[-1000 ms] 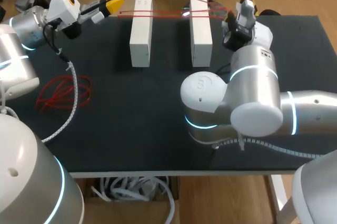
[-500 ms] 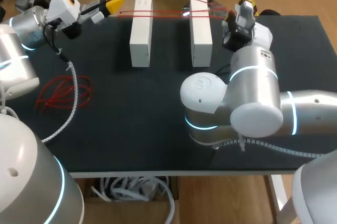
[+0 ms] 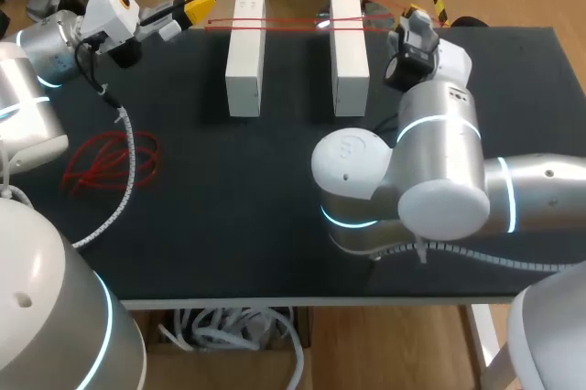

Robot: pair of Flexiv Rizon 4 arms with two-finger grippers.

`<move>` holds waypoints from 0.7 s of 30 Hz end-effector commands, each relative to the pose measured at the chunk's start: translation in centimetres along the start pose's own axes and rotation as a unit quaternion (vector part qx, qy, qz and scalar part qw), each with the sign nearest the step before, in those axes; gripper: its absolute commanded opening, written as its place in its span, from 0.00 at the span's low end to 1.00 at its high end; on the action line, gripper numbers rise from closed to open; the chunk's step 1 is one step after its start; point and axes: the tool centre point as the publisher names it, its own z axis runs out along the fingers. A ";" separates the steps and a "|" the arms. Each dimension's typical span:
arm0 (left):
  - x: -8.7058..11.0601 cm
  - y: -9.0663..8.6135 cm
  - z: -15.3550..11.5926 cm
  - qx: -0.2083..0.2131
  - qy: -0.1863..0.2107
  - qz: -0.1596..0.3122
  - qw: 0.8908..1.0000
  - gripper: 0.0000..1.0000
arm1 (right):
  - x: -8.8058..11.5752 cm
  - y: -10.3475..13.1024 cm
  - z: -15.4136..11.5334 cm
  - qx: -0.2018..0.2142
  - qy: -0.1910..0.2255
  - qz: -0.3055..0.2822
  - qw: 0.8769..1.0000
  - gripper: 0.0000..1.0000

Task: Grab the tape and strap the tape.

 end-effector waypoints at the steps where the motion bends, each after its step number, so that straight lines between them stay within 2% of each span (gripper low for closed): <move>1: 0.0 0.1 0.0 0.001 0.000 0.001 1.000 0.00 | 0.4 -0.1 -0.2 -0.001 -0.002 -0.013 1.000 0.00; 21: 0.0 0.1 0.0 0.001 0.000 0.001 1.000 0.00 | 0.5 -0.2 -0.2 -0.001 0.002 -0.026 1.000 0.00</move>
